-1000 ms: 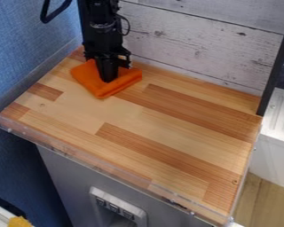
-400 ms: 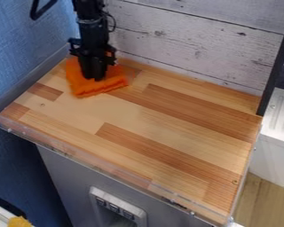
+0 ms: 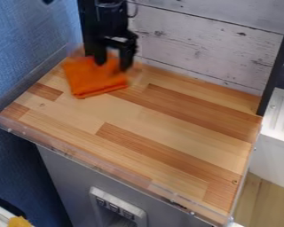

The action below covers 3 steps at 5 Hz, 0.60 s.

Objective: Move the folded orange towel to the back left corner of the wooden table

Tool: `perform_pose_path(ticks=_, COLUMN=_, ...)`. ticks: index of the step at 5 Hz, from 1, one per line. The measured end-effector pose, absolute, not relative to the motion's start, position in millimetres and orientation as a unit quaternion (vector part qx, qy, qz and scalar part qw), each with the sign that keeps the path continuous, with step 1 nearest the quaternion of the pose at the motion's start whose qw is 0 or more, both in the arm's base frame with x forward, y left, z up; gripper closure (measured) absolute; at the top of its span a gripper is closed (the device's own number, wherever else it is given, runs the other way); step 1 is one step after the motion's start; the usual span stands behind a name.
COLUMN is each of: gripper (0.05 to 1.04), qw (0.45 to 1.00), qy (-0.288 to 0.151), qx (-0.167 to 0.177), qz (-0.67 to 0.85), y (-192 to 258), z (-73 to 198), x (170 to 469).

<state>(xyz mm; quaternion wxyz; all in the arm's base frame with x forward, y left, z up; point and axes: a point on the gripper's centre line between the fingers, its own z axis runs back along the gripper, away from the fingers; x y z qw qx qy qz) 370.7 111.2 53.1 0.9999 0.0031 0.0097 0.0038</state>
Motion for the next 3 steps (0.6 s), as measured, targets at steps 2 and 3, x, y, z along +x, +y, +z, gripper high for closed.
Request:
perform_pose_path(ticks=2, gripper=0.085, qw=1.0, qy=-0.007, qx=0.006, qz=-0.001, y=64.0, z=68.2, x=373.2)
perform_pose_path(ticks=3, gripper=0.085, qw=1.0, qy=-0.004, qx=0.004, qz=-0.003, y=47.7, z=72.8, x=373.2)
